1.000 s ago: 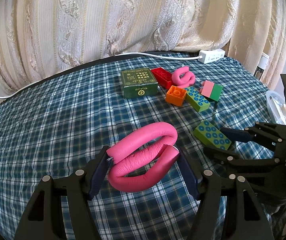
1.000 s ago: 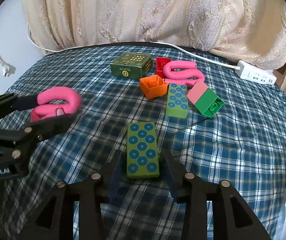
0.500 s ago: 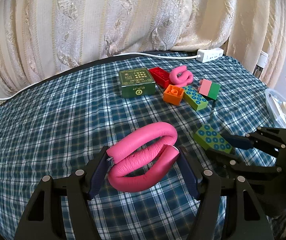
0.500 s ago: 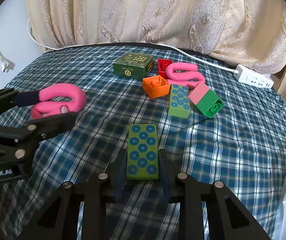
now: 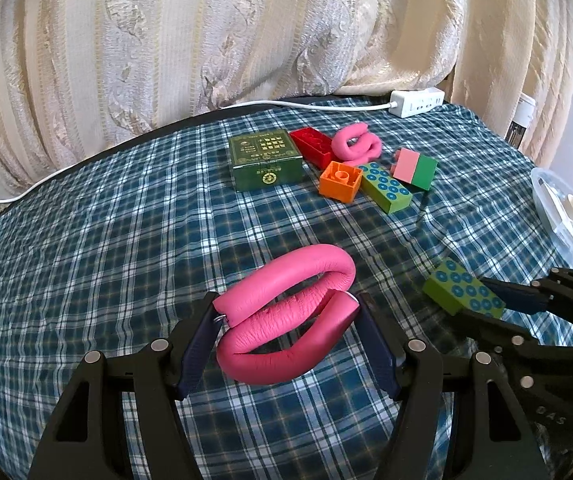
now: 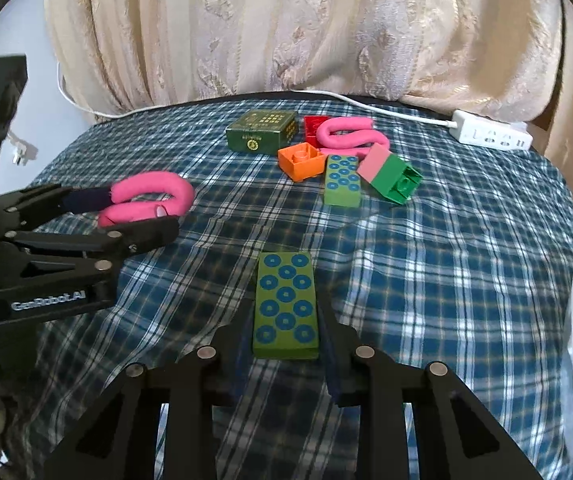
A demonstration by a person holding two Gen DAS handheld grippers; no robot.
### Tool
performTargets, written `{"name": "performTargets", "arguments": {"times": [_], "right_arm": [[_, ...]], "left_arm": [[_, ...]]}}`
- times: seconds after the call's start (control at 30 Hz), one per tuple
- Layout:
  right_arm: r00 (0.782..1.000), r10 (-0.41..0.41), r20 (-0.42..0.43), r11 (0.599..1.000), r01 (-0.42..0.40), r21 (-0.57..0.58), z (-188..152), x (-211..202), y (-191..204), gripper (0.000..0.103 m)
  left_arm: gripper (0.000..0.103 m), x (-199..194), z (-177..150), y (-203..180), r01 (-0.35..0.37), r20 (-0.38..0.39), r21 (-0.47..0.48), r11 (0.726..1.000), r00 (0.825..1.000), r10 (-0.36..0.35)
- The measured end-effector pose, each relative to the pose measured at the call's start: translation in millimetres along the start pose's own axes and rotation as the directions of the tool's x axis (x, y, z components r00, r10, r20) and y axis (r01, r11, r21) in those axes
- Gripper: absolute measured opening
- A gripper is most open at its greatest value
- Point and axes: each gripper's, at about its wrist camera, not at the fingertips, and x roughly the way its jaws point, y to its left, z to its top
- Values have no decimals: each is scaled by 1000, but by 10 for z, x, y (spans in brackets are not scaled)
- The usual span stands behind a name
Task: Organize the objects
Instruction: 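Carry the pink grip with the left gripper while the right gripper carries the green brick toward the bowl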
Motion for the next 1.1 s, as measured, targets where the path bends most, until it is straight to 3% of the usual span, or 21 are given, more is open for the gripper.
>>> {"name": "performTargets", "arguments": {"times": [0.57, 1.1], "right_arm": [[998, 6, 69, 994, -14, 112, -153, -345, -229, 32], [986, -70, 153, 964, 28, 263, -387, -763, -745, 32]], "left_arm": [[68, -120, 43, -250, 31, 10, 23, 999, 999, -31], [68, -206, 145, -757, 92, 13, 72, 993, 996, -94]]}}
